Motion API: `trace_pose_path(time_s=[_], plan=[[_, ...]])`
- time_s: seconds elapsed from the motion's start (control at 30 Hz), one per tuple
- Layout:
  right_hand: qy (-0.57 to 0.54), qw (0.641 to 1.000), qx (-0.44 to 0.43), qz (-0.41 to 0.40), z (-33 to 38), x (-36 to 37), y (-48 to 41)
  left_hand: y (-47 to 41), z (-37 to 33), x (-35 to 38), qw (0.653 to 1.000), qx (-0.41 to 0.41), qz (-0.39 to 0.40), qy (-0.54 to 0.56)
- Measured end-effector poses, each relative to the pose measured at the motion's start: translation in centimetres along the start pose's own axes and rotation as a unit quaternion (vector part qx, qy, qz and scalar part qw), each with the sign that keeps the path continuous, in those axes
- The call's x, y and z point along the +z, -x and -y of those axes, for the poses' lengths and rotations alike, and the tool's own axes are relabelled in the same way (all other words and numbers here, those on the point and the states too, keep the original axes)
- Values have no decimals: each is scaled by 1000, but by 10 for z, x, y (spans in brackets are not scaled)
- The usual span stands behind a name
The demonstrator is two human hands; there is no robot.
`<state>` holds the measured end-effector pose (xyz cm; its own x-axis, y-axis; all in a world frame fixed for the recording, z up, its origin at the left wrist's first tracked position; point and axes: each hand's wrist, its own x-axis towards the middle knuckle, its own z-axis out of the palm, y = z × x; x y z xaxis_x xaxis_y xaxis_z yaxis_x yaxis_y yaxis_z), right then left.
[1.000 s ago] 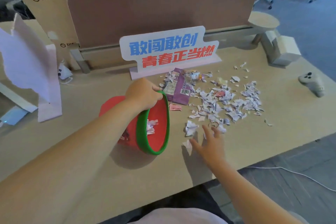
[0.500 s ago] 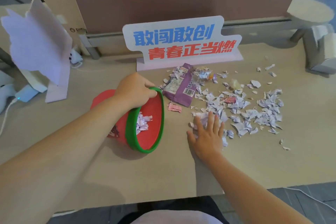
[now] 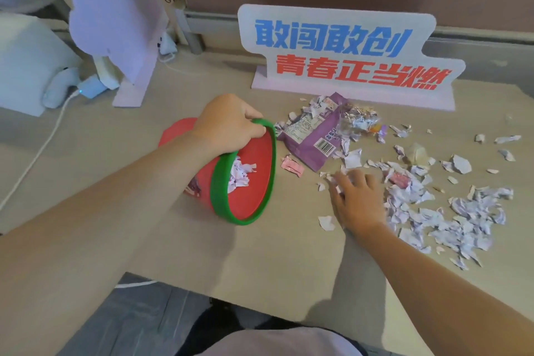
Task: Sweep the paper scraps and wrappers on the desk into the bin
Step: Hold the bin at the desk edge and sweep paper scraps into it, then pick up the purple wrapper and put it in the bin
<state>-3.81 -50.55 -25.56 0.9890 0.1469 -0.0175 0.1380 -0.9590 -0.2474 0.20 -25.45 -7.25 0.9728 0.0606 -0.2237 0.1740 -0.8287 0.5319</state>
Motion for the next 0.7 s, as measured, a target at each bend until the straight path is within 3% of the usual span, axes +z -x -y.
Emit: trace_pose_path(time_s=[0.1, 0.23, 0.33, 0.47, 0.57, 0.7], plan=[[-4, 1000, -9, 20, -1, -2, -7, -1, 1, -4, 1000, -14, 4, 21], [-31, 983, 100, 148, 12, -20, -31, -3, 4, -12, 998, -34, -8, 42], [-201, 960, 159, 117, 40, -52, -42, -2, 6, -16, 998, -32, 9, 59], [-306, 949, 36, 62, 124, -92, -37, -6, 6, -20, 998, -23, 21, 61], [-312, 944, -33, 106, 174, -89, -40, -8, 6, -24, 998, -17, 16, 61], [-333, 922, -18, 197, 201, -77, -44, -11, 14, -31, 996, -18, 13, 82]])
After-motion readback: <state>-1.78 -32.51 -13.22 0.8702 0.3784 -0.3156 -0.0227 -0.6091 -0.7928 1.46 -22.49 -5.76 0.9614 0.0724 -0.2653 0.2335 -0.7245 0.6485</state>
